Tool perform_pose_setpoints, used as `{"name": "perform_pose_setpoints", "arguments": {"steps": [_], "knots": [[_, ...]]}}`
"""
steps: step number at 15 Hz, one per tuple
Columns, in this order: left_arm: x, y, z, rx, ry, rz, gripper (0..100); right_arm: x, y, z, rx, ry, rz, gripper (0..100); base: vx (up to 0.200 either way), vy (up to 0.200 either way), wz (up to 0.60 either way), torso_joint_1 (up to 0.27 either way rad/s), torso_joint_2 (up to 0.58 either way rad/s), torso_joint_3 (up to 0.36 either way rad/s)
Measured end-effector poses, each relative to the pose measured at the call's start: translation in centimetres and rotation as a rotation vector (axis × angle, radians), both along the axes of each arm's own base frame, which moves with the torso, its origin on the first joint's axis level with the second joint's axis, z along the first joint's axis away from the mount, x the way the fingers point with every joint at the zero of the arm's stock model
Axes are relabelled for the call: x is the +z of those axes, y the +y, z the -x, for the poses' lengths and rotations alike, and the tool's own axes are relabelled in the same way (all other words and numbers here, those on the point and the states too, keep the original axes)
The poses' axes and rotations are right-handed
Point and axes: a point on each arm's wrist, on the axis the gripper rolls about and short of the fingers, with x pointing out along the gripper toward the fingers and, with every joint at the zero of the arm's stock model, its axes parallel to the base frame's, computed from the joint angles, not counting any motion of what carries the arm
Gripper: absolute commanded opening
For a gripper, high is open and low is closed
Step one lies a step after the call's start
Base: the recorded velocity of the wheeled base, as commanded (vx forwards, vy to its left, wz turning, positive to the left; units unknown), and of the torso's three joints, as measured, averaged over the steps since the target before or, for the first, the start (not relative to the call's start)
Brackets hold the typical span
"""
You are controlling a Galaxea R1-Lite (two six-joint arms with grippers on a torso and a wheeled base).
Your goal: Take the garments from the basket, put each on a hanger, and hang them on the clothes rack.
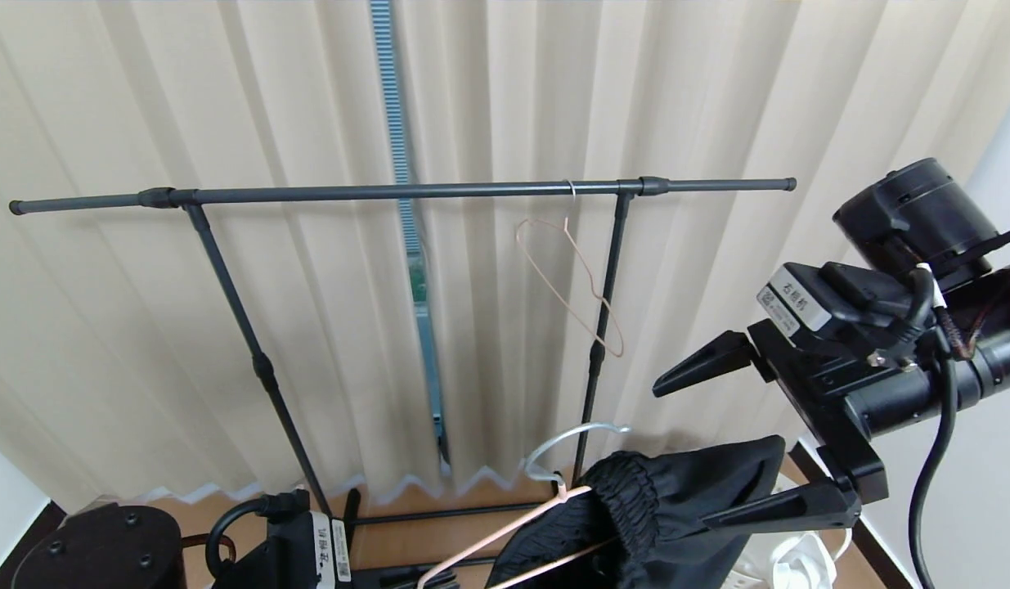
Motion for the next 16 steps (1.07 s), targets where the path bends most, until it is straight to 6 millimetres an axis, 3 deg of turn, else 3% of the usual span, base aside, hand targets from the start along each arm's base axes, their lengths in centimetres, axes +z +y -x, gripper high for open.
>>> {"name": "perform_pose_setpoints", "arguments": {"steps": [5, 13, 14, 16], "knots": [[0.0, -0.4, 0.4, -0.027, 0.001, -0.002, 0, -1.7, 1.4, -1.2, 0.036, 0.059, 0.017, 100, 0.0, 0.0, 0.0, 0.0, 0.0, 0.0], [0.1, -0.8, 0.1, -0.03, -0.008, 0.005, 0, -3.1, 3.4, -1.3, 0.092, 0.119, 0.032, 100, 0.0, 0.0, 0.0, 0.0, 0.0, 0.0], [0.2, -0.9, 0.0, -0.03, -0.009, 0.007, 0, -3.3, 3.5, -1.4, 0.092, 0.125, 0.034, 0, 0.0, 0.0, 0.0, 0.0, 0.0, 0.0], [0.2, -0.9, 0.0, -0.029, -0.009, 0.008, 0, -3.5, 3.6, -1.5, 0.093, 0.13, 0.037, 0, 0.0, 0.0, 0.0, 0.0, 0.0, 0.0]]}}
